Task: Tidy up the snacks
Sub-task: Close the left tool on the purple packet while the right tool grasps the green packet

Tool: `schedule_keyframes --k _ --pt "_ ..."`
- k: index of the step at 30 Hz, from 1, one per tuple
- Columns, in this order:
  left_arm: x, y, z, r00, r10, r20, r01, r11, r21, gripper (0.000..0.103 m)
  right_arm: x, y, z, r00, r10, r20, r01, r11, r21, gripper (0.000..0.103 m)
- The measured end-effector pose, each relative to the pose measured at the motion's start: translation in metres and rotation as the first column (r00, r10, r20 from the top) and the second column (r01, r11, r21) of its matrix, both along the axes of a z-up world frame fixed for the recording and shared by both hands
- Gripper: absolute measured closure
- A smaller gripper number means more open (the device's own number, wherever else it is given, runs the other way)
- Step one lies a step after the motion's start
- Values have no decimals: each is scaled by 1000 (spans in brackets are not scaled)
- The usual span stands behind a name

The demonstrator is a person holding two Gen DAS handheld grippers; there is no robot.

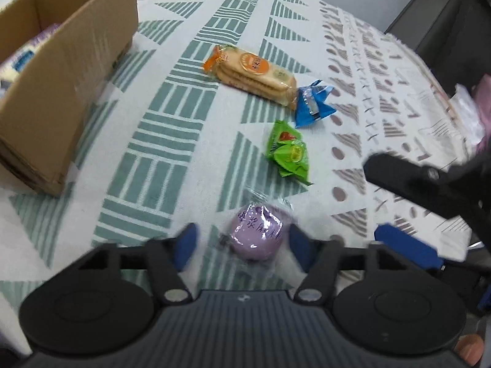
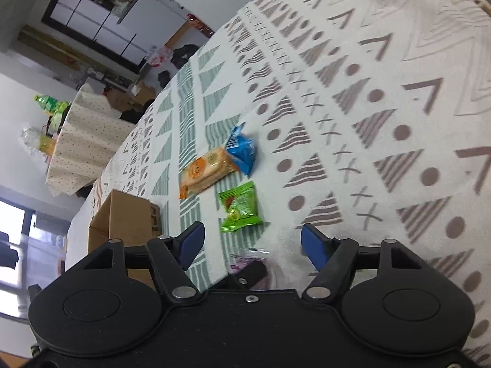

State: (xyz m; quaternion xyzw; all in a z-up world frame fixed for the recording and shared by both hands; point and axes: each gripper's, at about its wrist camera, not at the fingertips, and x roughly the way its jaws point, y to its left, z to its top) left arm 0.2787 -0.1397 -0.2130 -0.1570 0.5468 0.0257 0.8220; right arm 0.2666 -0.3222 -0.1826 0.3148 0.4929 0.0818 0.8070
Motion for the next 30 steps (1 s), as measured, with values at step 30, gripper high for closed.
schedule_keyframes --k 30 --pt "21 66 17 988 154 30 -152 987 -55 72 49 68 -23 987 157 21 -149 967 -205 58"
